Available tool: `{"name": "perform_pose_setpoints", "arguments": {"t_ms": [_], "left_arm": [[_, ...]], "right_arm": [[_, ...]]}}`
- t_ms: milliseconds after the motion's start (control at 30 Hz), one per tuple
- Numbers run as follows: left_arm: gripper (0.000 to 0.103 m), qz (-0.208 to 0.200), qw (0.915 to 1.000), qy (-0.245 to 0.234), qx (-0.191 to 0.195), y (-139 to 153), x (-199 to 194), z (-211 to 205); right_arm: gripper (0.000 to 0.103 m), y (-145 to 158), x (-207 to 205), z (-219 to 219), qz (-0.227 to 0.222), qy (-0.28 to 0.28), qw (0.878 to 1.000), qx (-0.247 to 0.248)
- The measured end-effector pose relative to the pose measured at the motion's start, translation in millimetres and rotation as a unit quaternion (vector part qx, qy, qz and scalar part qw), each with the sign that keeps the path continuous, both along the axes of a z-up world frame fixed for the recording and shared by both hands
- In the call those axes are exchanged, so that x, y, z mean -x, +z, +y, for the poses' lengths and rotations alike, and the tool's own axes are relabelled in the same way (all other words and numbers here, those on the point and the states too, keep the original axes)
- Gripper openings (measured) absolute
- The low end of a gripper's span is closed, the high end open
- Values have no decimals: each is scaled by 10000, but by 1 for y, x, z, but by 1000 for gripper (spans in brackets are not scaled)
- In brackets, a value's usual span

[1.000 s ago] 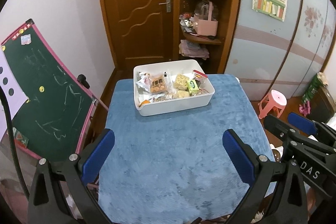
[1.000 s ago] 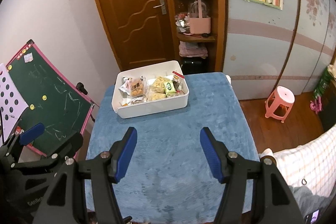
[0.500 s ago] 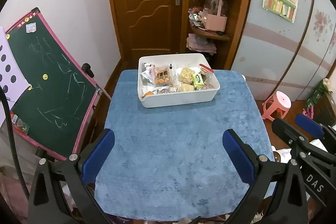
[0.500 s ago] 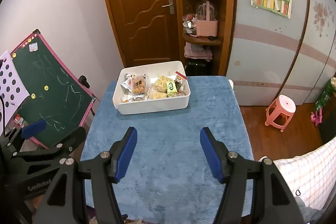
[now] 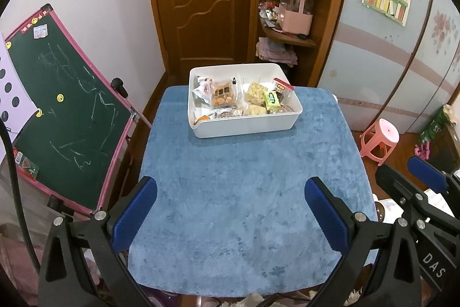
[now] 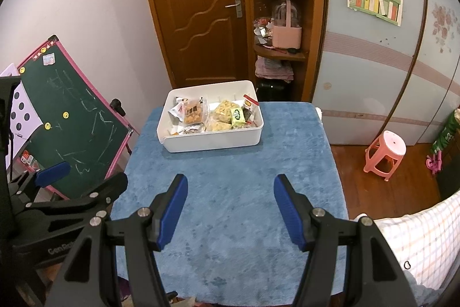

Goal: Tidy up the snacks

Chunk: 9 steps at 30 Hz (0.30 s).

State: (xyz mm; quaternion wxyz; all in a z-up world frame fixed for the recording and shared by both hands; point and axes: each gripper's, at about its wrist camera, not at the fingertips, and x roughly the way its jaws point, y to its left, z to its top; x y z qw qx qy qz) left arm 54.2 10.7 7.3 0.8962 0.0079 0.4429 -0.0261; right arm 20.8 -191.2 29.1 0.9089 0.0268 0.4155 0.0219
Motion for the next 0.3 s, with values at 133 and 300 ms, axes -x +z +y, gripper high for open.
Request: {"name": "perform_pose_setpoints", "arguments": {"t_ms": [133,300], "left_arm": [[102,27,10000,-20,-42,-1,2,-2],[102,40,10000,-33,-50,-1,4,-3]], "right_arm": [[63,-3,2,0,55,-23,10000,-60],[63,-5,5,-2,81,-51,9999,-90]]}}
